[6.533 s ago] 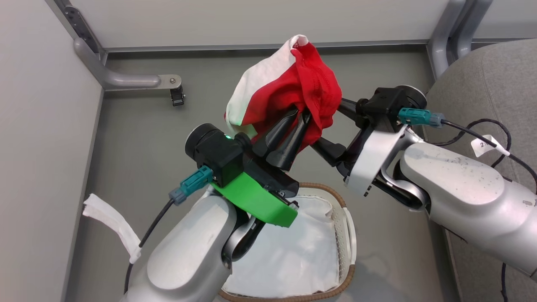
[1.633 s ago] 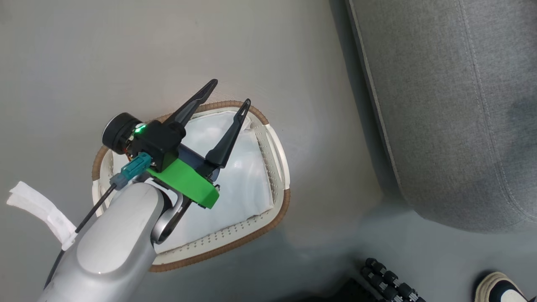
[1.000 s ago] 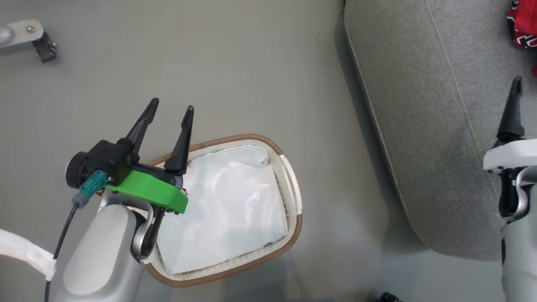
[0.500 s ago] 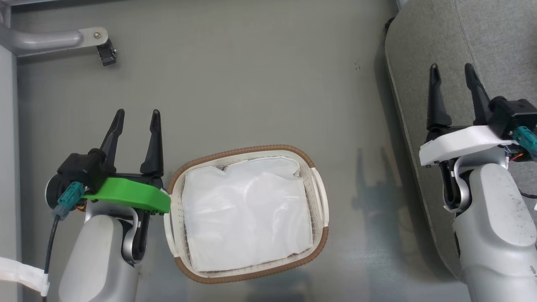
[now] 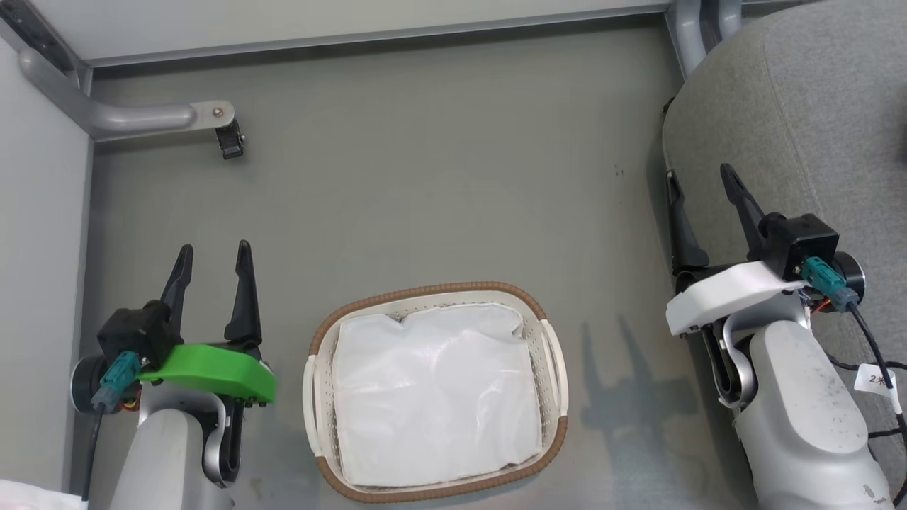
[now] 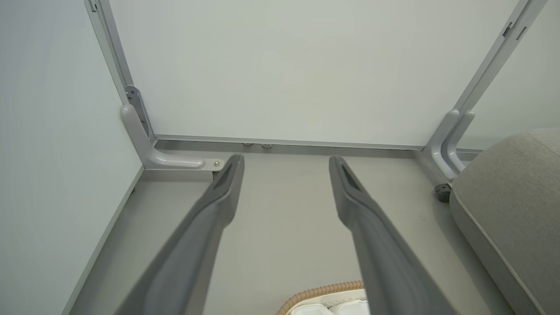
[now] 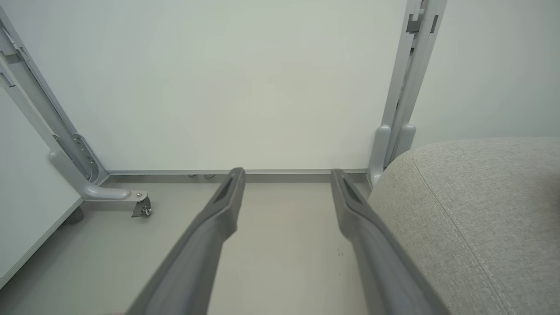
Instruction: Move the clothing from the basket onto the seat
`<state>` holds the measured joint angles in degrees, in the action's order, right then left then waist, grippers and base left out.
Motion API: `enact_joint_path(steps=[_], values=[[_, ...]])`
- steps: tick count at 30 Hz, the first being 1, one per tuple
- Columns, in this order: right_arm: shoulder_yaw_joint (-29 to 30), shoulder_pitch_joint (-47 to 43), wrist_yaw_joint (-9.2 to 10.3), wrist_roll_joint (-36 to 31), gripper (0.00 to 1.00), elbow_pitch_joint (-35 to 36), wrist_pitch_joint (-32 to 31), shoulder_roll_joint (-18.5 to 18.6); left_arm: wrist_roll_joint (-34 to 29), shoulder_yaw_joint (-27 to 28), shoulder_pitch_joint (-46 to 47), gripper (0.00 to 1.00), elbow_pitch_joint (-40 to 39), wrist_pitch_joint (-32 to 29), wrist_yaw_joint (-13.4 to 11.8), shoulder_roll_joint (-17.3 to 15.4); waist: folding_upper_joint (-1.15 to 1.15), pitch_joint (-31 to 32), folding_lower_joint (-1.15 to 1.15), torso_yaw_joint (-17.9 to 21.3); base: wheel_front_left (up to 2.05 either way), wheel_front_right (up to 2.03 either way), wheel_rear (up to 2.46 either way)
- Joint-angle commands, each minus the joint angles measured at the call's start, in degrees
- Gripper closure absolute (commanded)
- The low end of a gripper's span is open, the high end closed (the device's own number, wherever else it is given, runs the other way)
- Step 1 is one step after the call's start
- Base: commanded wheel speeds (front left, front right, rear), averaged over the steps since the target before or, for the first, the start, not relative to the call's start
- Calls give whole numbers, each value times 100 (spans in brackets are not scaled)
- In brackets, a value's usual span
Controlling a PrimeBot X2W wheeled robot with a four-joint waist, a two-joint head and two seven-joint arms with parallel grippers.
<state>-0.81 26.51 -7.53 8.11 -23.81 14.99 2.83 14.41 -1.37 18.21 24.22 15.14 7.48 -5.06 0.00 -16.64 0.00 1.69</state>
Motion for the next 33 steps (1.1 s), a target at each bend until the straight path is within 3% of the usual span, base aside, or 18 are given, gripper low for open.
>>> enact_joint_path(steps=[1,25,26,33], values=[[-23,-140,8,47,0,13,28,23,-36,52,-132,0,19,-1,4,7,0,180,0,-33,0,0,0],[-372,-879,9,277,0,-7,28,22,270,157,-829,0,70,-2,5,151,0,933,0,-3,0,0,0],[-365,-834,0,255,100,-22,0,-4,277,141,-745,100,100,0,0,162,0,934,0,-3,0,0,0],[-293,-975,0,663,100,-132,-134,-33,649,183,-795,100,207,-128,0,207,0,958,0,-8,0,0,0]])
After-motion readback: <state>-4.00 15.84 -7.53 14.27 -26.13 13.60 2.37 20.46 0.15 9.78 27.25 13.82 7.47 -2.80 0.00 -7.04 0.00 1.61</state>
